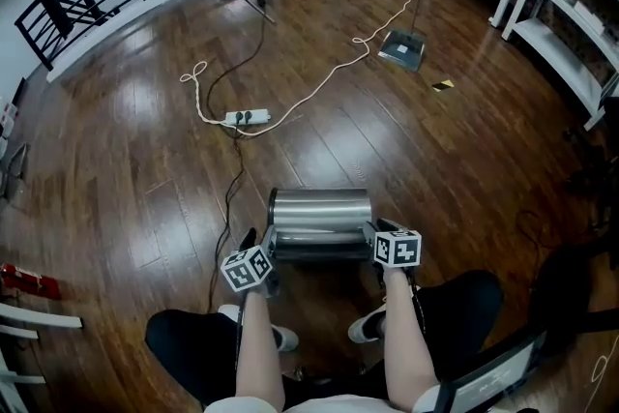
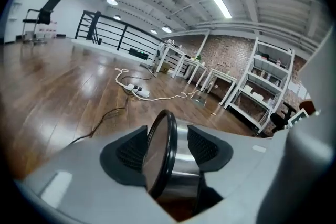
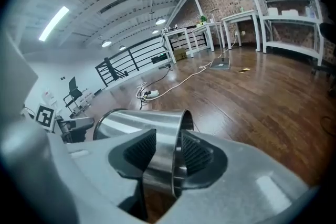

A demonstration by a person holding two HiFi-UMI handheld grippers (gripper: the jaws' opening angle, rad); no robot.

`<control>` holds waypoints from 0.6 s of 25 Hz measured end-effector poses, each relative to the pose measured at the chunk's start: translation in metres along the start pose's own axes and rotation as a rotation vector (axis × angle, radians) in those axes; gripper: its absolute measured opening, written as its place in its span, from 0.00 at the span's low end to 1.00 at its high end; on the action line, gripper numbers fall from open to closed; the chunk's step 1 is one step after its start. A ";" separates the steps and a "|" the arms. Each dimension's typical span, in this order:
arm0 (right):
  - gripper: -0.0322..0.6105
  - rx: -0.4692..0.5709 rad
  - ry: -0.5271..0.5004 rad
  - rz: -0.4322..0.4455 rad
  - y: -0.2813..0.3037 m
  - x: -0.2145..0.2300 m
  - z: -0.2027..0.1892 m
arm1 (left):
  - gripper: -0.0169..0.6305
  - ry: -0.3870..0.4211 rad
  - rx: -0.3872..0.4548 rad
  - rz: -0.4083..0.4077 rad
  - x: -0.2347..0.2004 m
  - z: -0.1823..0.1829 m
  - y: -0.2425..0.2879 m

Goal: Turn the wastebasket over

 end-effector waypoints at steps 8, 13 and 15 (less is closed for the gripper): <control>0.20 -0.079 -0.006 -0.028 0.008 0.004 -0.018 | 0.26 0.039 -0.057 -0.026 0.011 -0.023 0.011; 0.20 -0.069 -0.006 -0.024 0.011 0.003 -0.016 | 0.23 -0.035 -0.044 -0.043 0.006 -0.022 0.011; 0.20 -0.071 -0.008 -0.011 0.011 0.002 -0.017 | 0.21 -0.083 -0.047 -0.075 0.001 -0.023 0.011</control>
Point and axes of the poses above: the fingertips, and each gripper's own axes: y forward along the fingers, x to its right, z out of its top, the point moved 7 cm from there along -y, backward along the fingers, and after that the axes turned 7 degrees about z, right-handed, at the moved point
